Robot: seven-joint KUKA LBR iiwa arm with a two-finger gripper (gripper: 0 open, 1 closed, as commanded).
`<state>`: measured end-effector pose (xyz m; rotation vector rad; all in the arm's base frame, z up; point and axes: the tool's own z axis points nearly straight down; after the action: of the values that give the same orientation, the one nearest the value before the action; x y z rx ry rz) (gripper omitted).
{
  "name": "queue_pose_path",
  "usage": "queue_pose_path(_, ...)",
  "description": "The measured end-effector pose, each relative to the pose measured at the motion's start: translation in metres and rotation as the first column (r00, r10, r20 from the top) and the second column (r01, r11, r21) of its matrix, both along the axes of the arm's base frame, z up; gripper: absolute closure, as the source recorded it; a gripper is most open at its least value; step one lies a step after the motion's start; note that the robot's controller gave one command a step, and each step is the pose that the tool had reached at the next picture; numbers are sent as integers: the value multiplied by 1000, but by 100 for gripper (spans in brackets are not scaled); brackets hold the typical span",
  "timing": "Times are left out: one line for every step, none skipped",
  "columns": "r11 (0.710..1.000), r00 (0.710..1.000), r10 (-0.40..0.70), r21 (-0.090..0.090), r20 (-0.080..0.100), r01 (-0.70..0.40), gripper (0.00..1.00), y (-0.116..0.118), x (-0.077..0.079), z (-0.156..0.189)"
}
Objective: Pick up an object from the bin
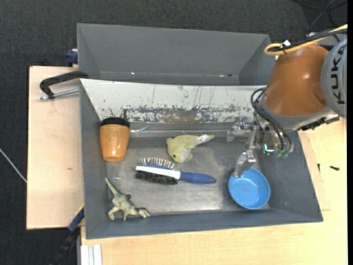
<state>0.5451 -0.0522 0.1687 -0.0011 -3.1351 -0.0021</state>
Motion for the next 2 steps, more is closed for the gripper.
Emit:
queue_pose_path(995,995,-101,1,11,101,0,13,-4,-99)
queue_pose_path(982,982,187,-1,12,-187,0,74,-28,-96)
